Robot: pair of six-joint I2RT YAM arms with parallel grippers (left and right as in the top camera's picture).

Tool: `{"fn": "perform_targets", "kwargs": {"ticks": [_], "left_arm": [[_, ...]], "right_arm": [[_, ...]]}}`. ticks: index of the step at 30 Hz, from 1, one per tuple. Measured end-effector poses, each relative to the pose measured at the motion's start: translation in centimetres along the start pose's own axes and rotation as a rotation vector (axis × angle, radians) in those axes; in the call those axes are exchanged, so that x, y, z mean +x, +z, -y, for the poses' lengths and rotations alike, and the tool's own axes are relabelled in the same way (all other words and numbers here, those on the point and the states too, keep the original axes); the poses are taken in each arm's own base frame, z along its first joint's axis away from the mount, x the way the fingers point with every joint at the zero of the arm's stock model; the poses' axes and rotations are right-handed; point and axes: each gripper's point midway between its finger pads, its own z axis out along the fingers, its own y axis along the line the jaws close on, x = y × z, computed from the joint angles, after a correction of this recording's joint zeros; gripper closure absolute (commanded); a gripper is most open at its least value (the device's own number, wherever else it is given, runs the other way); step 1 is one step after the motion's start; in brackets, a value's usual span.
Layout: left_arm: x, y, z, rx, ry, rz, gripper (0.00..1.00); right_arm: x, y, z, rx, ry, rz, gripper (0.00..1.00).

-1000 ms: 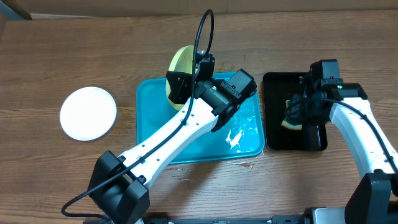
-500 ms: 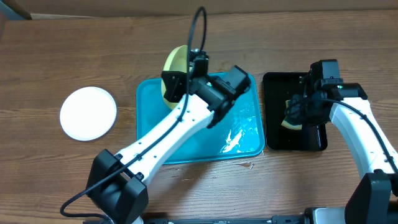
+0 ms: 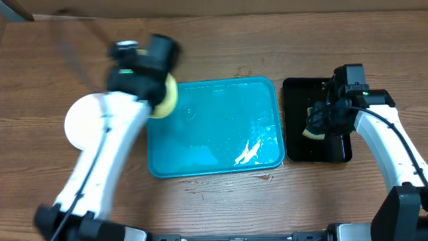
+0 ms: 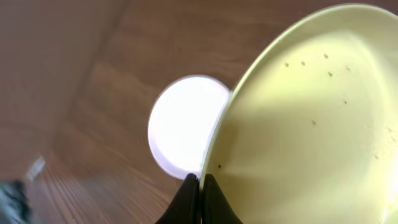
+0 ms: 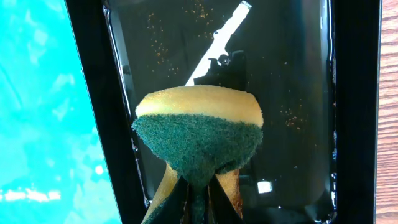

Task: Clean dirty plates on tray and stack at the side
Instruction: 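Carry the yellow plate left and lower it onto the white plates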

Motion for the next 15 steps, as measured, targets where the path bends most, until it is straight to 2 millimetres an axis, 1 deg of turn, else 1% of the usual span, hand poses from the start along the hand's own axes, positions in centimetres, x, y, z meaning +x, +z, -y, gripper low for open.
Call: {"fn": "perform_targets", "kwargs": {"ticks": [2, 7, 13, 15], "left_arm": [[0.3, 1.7, -2.4, 0.047, -0.079, -0.096, 0.96], [1.5, 5.8, -6.7, 0.124, -0.209, -0.282, 0.96], [2.7, 9.3, -11.8, 0.130, -0.374, -0.386, 0.96], [3.1, 10.3, -13.0, 0.119, -0.411, -0.405, 0.96]], "right_arm": [[0.0, 0.0, 0.0, 0.000, 0.000, 0.000, 0.96], [0.0, 0.0, 0.0, 0.000, 0.000, 0.000, 0.95], [0.0, 0.0, 0.0, 0.000, 0.000, 0.000, 0.95], [0.0, 0.0, 0.0, 0.000, 0.000, 0.000, 0.95]]}}
